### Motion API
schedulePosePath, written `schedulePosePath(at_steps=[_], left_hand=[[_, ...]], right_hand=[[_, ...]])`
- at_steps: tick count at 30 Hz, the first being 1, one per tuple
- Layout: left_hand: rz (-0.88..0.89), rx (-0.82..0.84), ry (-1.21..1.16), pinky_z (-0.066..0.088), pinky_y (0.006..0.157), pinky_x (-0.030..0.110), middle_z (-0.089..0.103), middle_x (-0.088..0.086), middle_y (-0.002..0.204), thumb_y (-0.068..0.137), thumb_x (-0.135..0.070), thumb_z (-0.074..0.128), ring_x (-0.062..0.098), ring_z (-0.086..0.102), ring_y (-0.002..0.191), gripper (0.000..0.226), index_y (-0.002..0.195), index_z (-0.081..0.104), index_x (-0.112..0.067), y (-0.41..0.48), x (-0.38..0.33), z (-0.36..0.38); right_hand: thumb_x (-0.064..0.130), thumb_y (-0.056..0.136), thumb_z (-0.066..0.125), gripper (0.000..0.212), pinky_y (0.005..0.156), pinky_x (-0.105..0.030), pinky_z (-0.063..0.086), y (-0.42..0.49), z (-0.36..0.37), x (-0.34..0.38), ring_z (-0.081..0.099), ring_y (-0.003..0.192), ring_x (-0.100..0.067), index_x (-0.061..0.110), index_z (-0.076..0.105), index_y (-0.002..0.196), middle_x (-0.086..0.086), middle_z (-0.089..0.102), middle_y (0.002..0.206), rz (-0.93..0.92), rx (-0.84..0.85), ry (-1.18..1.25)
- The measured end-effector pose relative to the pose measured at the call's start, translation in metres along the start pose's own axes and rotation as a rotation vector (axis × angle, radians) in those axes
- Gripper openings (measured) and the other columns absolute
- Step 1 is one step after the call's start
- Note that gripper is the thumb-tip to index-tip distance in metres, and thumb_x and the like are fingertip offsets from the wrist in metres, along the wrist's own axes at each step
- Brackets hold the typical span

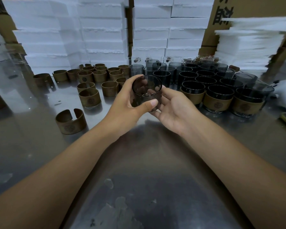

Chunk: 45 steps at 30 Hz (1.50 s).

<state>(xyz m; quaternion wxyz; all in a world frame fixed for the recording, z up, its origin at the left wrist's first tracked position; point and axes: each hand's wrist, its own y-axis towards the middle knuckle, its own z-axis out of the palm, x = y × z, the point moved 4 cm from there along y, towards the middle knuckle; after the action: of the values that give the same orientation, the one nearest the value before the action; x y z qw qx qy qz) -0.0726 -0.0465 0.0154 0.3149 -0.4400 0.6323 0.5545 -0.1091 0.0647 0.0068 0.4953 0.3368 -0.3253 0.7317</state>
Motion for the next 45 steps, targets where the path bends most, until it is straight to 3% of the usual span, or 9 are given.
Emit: schedulePosePath(at_steps=[6,10,15,20,25,31,36,39,45], left_hand=[[-0.011,-0.006,-0.058,0.041,0.107,0.029,0.055,0.002,0.129,0.085,-0.002,0.065,0.008,0.055,0.120,0.055,0.131,0.040,-0.020,0.000,0.001,-0.001],[-0.022,-0.012,-0.074,0.042,0.106,0.028,0.055,0.002,0.130,0.085,-0.001,0.064,0.008,0.055,0.120,0.056,0.133,0.039,-0.019,0.001,0.000,-0.001],[-0.020,-0.022,-0.055,0.041,0.107,0.030,0.053,0.005,0.133,0.085,0.000,0.064,0.010,0.053,0.123,0.058,0.136,0.038,-0.014,0.001,0.000,-0.002],[0.000,-0.011,0.011,0.040,0.108,0.033,0.054,0.000,0.130,0.085,-0.007,0.067,0.008,0.051,0.123,0.059,0.135,0.039,-0.018,0.001,0.002,-0.004],[0.028,-0.001,0.047,0.042,0.106,0.026,0.054,-0.004,0.128,0.084,-0.008,0.069,0.004,0.051,0.121,0.059,0.133,0.040,-0.021,0.003,0.006,-0.005],[0.038,-0.001,0.063,0.043,0.098,0.016,0.055,-0.012,0.124,0.082,-0.009,0.071,-0.001,0.051,0.118,0.059,0.129,0.041,-0.027,0.005,0.008,-0.005],[-0.028,-0.068,-0.061,0.049,0.094,0.026,0.066,-0.010,0.114,0.070,-0.030,0.076,0.004,0.061,0.110,0.054,0.119,0.054,-0.029,0.004,0.008,-0.008],[-0.103,-0.116,-0.192,0.051,0.091,0.027,0.074,-0.007,0.100,0.065,-0.042,0.071,0.009,0.067,0.100,0.050,0.110,0.064,-0.022,0.005,0.010,-0.010],[-0.196,-0.113,-0.260,0.051,0.088,0.038,0.074,0.000,0.096,0.067,-0.055,0.066,0.018,0.068,0.097,0.051,0.101,0.070,-0.017,0.007,0.015,-0.010]], right_hand=[[0.033,0.101,0.040,0.041,0.095,-0.039,0.046,-0.005,0.004,-0.003,0.059,0.103,-0.021,0.007,0.055,0.128,-0.012,0.066,0.108,0.073,0.072,-0.060],[0.045,0.100,0.036,0.051,0.094,-0.041,0.047,-0.004,0.006,-0.008,0.060,0.113,-0.025,0.009,0.053,0.133,-0.014,0.062,0.128,0.128,0.090,-0.101],[0.057,0.096,0.032,0.058,0.093,-0.039,0.042,-0.001,0.005,-0.014,0.069,0.084,-0.019,0.016,0.055,0.129,-0.012,0.069,0.115,0.172,0.083,-0.142],[0.056,0.095,0.037,0.057,0.073,-0.032,0.050,0.000,0.001,-0.014,0.071,0.068,-0.018,0.013,0.055,0.128,-0.012,0.072,0.099,0.175,0.034,-0.175],[0.047,0.095,0.047,0.046,0.073,-0.029,0.051,0.000,-0.005,-0.006,0.067,0.082,-0.017,0.009,0.062,0.115,-0.010,0.071,0.099,0.118,-0.022,-0.266],[0.037,0.096,0.052,0.030,0.078,-0.031,0.050,0.000,-0.005,-0.003,0.068,0.079,-0.016,0.011,0.064,0.102,-0.009,0.072,0.096,0.050,-0.062,-0.237],[0.040,0.096,0.051,0.031,0.082,-0.032,0.050,0.000,-0.004,-0.002,0.067,0.078,-0.016,0.014,0.065,0.103,-0.003,0.070,0.084,-0.027,-0.078,-0.304],[0.054,0.095,0.045,0.041,0.082,-0.032,0.050,-0.001,0.000,0.001,0.066,0.093,-0.014,0.021,0.068,0.097,0.003,0.072,0.089,-0.158,-0.083,-0.515],[0.053,0.094,0.045,0.026,0.084,-0.020,0.046,-0.013,0.016,0.001,0.059,0.081,0.019,0.038,0.065,0.086,0.028,0.068,0.081,-0.347,0.064,-0.683]])
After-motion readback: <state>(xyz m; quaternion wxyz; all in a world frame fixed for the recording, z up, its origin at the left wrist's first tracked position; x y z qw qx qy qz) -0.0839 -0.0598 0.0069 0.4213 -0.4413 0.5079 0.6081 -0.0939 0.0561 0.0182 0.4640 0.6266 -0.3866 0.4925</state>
